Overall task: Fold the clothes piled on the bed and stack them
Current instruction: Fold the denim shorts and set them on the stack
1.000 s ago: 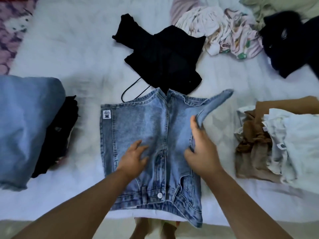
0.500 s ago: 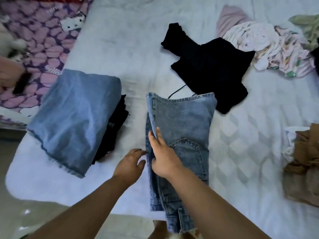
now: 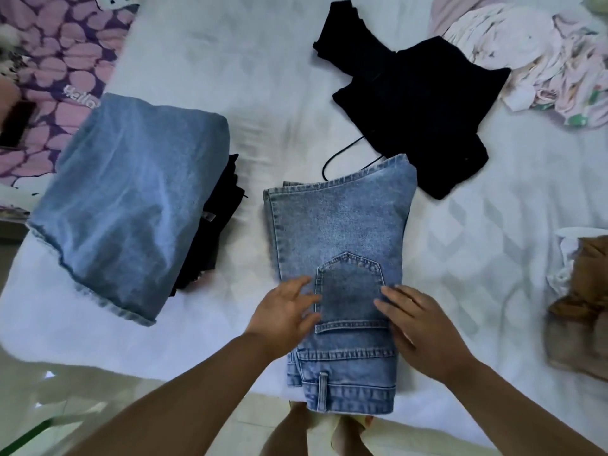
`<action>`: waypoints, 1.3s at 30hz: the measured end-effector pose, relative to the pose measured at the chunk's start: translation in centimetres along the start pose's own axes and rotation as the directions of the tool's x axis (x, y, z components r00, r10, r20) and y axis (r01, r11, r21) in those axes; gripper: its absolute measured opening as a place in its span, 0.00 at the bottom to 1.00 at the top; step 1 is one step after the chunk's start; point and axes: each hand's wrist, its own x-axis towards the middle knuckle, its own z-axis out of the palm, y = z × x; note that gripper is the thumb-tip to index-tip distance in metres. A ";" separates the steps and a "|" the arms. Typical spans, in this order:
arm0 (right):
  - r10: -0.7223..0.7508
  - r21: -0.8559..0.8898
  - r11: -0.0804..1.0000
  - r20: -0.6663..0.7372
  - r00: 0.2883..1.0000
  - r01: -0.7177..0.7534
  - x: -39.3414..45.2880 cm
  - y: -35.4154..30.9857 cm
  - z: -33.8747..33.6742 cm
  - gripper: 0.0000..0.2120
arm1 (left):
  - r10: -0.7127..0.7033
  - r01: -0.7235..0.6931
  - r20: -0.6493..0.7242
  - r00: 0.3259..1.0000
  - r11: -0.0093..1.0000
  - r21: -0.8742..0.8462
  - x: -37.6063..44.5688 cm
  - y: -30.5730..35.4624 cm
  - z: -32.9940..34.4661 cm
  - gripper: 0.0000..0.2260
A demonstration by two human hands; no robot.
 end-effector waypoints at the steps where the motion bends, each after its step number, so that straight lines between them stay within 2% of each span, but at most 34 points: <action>1: -0.043 -0.047 0.998 0.051 0.998 0.046 -1.2 0.7 0.3 0.25 | 0.082 -0.083 0.008 0.997 0.995 0.063 -0.2 0.0 1.0 0.18; 2: -0.072 -0.098 0.992 0.081 0.994 0.080 -2.2 1.1 0.6 0.28 | 0.126 -0.128 0.019 0.992 0.984 0.122 -0.5 0.0 1.7 0.18; 3: -0.085 -0.137 0.986 0.098 0.992 0.098 -2.8 1.2 1.0 0.31 | 0.097 -0.098 0.016 0.995 0.986 0.135 -0.6 0.0 2.4 0.19; 4: -0.077 -0.154 0.984 0.111 0.991 0.094 -3.1 1.2 1.3 0.34 | -0.001 0.003 -0.014 1.000 0.996 0.089 -0.6 0.2 2.9 0.18; 5: -0.064 -0.158 0.984 0.115 0.991 0.082 -3.2 0.9 1.7 0.36 | -0.139 0.139 -0.103 0.985 0.990 -0.003 -0.5 0.2 3.1 0.17; 7: -0.070 -0.149 0.985 0.122 0.990 0.088 -2.6 0.6 2.4 0.40 | -0.422 0.387 -0.150 0.894 0.896 -0.218 1.0 -0.2 2.8 0.18; 8: -0.086 -0.150 0.983 0.136 0.987 0.106 -2.2 0.5 2.7 0.43 | -0.489 0.442 -0.135 0.862 0.855 -0.271 2.1 -0.4 2.5 0.18; 10: -0.104 -0.155 0.979 0.174 0.979 0.131 -1.6 0.7 3.1 0.49 | -0.544 0.484 -0.126 0.829 0.813 -0.324 4.6 -1.2 1.7 0.18; 13: -0.077 -0.153 0.982 0.202 0.976 0.109 -0.9 1.2 3.4 0.52 | -0.600 0.563 -0.116 0.791 0.789 -0.245 7.8 -2.2 0.1 0.20; 14: -0.069 -0.146 0.984 0.196 0.978 0.099 -0.8 1.4 3.6 0.52 | -0.590 0.570 -0.139 0.796 0.807 -0.155 8.5 -2.4 -0.2 0.22; 16: -0.064 -0.124 0.989 0.163 0.985 0.085 -0.7 1.4 3.8 0.52 | -0.480 0.507 -0.245 0.843 0.860 0.059 9.4 -2.1 -1.3 0.24; 19: -0.071 -0.123 0.989 0.121 0.990 0.086 -0.5 0.9 3.8 0.52 | -0.334 0.426 -0.358 0.872 0.877 0.221 10.6 -1.7 -2.7 0.27; 21: -0.073 -0.118 0.989 0.103 0.992 0.085 -0.5 0.6 3.7 0.52 | -0.353 0.422 -0.256 0.900 0.853 0.308 11.3 -2.2 -3.0 0.29; 23: -0.081 -0.117 0.989 0.095 0.992 0.092 -0.7 0.5 3.7 0.54 | -0.463 0.444 -0.051 0.885 0.805 0.393 11.4 -2.9 -3.2 0.30; 25: -0.106 -0.129 0.985 0.098 0.990 0.118 -0.9 0.6 3.7 0.57 | -0.560 0.489 0.074 0.825 0.774 0.401 10.6 -3.2 -3.2 0.31; 26: -0.132 -0.135 0.980 0.100 0.986 0.145 -1.1 0.5 3.8 0.58 | -0.534 0.457 0.085 0.841 0.786 0.416 9.8 -3.2 -2.9 0.32; 27: -0.165 -0.141 0.974 0.110 0.980 0.180 -1.3 0.4 3.8 0.59 | -0.430 0.361 0.068 0.900 0.824 0.437 8.8 -3.3 -2.2 0.32; 28: -0.211 -0.155 0.961 0.118 0.970 0.227 -1.5 0.2 3.9 0.60 | -0.265 0.219 0.041 0.963 0.866 0.450 7.5 -3.4 -1.2 0.32; 29: -0.263 -0.168 0.944 0.135 0.955 0.284 -1.6 0.0 4.0 0.61 | -0.083 0.065 0.020 0.996 0.892 0.448 6.2 -3.5 -0.2 0.33; 30: -0.316 -0.182 0.921 0.161 0.935 0.343 -1.8 -0.1 4.3 0.61 | 0.086 -0.086 0.020 0.996 0.901 0.424 4.8 -3.7 1.0 0.33; 32: -0.372 -0.198 0.887 0.231 0.899 0.418 -2.0 -0.7 5.2 0.57 | 0.279 -0.297 0.103 0.955 0.868 0.399 1.9 -4.3 3.5 0.32; 34: -0.370 -0.216 0.883 0.230 0.900 0.418 -1.9 -1.2 6.1 0.50 | 0.263 -0.325 0.202 0.943 0.854 0.406 0.1 -4.9 5.5 0.32; 36: -0.357 -0.222 0.895 0.163 0.920 0.387 -1.5 -1.6 6.8 0.42 | 0.192 -0.273 0.230 0.954 0.876 0.397 0.0 -4.5 5.4 0.31; 37: -0.342 -0.194 0.910 0.144 0.928 0.366 -1.2 -1.7 6.7 0.39 | 0.164 -0.241 0.239 0.957 0.908 0.343 0.4 -4.2 4.9 0.31; 38: -0.323 -0.141 0.931 0.116 0.939 0.338 -1.0 -1.8 6.5 0.35 | 0.131 -0.188 0.248 0.960 0.956 0.224 0.8 -3.8 4.2 0.33; 39: -0.295 -0.073 0.951 0.061 0.954 0.299 -0.7 -2.0 6.1 0.29 | 0.056 -0.072 0.273 0.960 0.996 0.051 0.9 -3.1 3.1 0.36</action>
